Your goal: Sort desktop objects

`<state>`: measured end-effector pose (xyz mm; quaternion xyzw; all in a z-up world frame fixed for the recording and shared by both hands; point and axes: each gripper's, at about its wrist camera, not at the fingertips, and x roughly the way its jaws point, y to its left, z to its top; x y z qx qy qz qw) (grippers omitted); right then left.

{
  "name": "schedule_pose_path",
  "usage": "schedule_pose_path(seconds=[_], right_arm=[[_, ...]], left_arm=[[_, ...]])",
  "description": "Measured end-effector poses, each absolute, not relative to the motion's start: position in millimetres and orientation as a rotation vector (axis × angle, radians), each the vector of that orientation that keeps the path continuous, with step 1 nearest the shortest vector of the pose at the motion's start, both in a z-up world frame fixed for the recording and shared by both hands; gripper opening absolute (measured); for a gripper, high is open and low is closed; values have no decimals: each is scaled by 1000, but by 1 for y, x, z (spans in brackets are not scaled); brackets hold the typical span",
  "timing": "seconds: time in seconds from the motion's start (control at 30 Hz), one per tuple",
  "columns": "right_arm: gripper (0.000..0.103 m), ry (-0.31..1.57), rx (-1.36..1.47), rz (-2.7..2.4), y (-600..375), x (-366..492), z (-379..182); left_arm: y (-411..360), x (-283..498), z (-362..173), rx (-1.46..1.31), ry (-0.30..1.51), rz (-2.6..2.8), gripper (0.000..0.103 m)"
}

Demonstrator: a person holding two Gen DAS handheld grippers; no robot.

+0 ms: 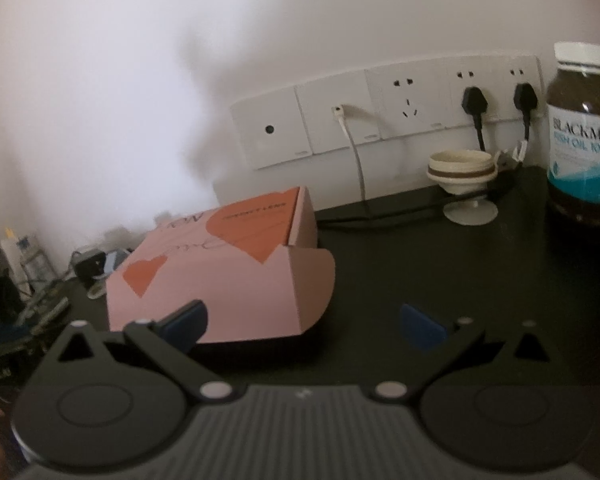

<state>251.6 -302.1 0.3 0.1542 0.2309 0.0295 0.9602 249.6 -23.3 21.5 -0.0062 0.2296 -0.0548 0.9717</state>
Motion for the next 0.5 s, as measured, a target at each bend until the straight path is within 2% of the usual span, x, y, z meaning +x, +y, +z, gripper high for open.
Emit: schedule_pose_path(seconds=[0.5], right_arm=[[102, 486, 401, 118, -297, 219, -5]], left_arm=[[-32, 210, 16, 20, 488, -126, 103]])
